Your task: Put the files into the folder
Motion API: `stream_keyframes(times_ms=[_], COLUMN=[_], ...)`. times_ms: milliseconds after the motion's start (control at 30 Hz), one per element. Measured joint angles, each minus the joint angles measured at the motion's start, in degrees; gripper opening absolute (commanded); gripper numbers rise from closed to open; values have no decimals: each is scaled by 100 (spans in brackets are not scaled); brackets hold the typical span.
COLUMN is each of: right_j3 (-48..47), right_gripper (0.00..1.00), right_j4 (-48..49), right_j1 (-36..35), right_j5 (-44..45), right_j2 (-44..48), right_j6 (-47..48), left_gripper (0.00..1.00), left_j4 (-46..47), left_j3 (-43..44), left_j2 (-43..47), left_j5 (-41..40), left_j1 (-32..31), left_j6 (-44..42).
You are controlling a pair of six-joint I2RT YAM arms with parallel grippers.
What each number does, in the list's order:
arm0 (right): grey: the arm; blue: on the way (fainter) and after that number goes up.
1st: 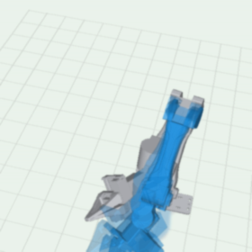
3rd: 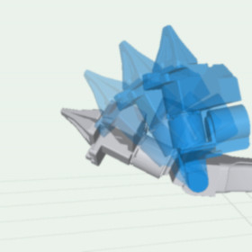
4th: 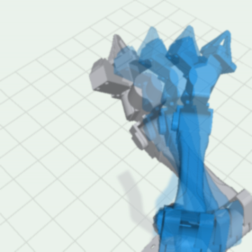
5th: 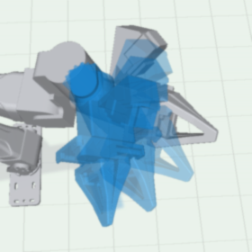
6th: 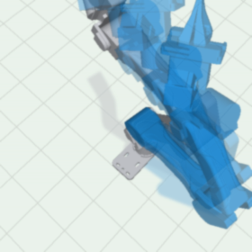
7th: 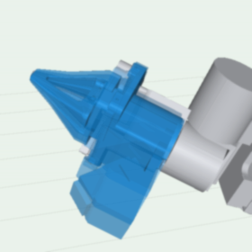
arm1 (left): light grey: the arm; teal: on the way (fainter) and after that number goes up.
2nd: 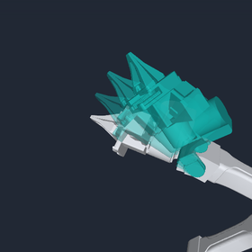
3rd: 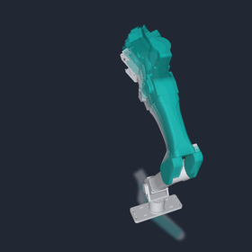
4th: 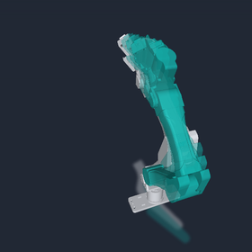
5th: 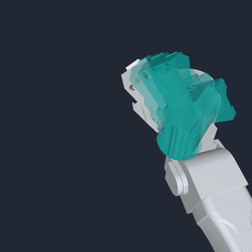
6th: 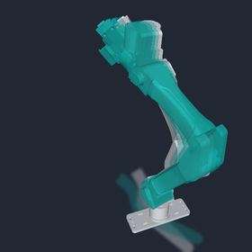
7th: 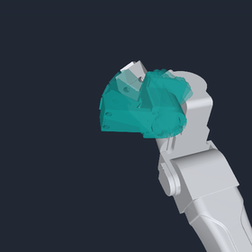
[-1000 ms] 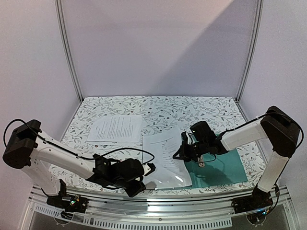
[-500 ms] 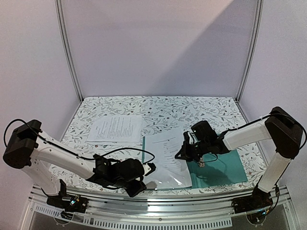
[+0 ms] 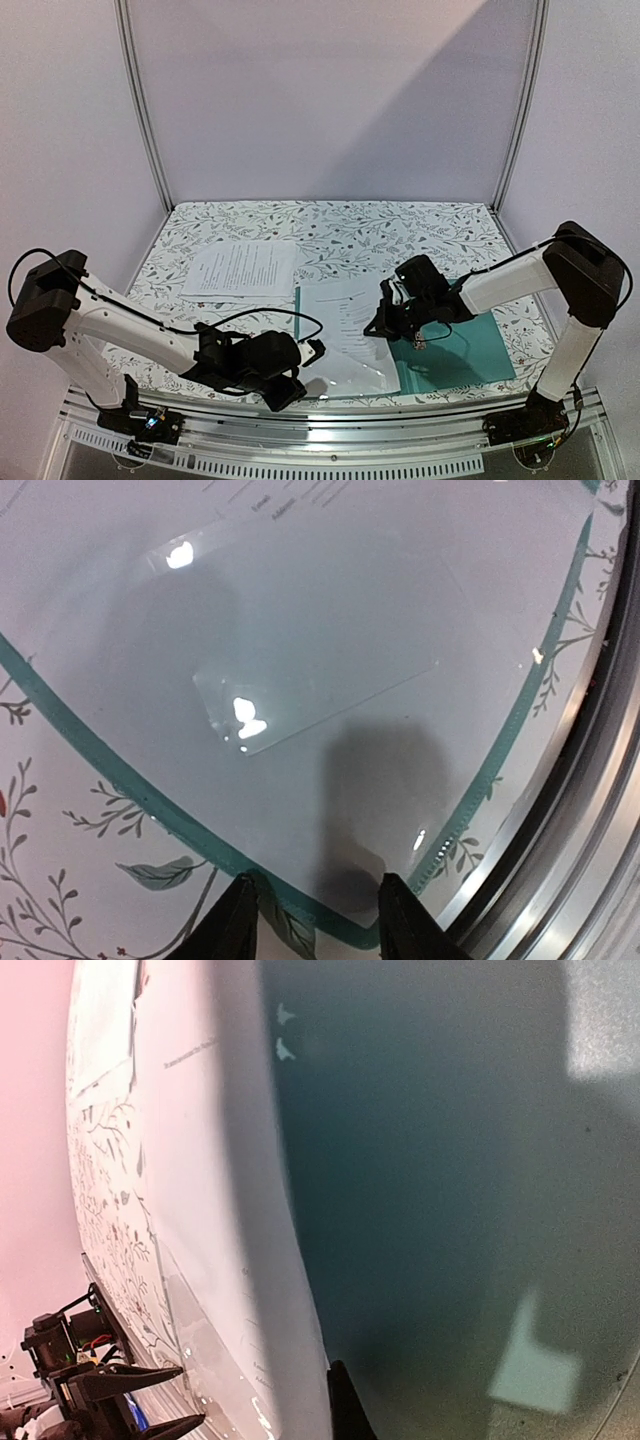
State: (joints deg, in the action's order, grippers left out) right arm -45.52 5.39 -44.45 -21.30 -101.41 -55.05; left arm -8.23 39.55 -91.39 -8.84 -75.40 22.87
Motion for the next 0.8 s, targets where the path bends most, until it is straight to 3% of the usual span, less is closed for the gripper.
stream_keyframes(times_ms=[467, 667, 800], right_j3=[-133, -208, -310], right_gripper=[2, 44, 54], right_j4=[9, -42, -448], right_j1=[-70, -96, -131], right_j5=[-31, -83, -22], right_j2=[-197, -188, 46], right_j6=[116, 166, 190], left_gripper=[46, 56, 63], left_j4=[70, -46, -479], left_j3=[-46, -105, -103], left_j2=[26, 177, 782], left_j5=[4, -13, -278], left_j1=[-11, -13, -28], left_j6=[76, 87, -31])
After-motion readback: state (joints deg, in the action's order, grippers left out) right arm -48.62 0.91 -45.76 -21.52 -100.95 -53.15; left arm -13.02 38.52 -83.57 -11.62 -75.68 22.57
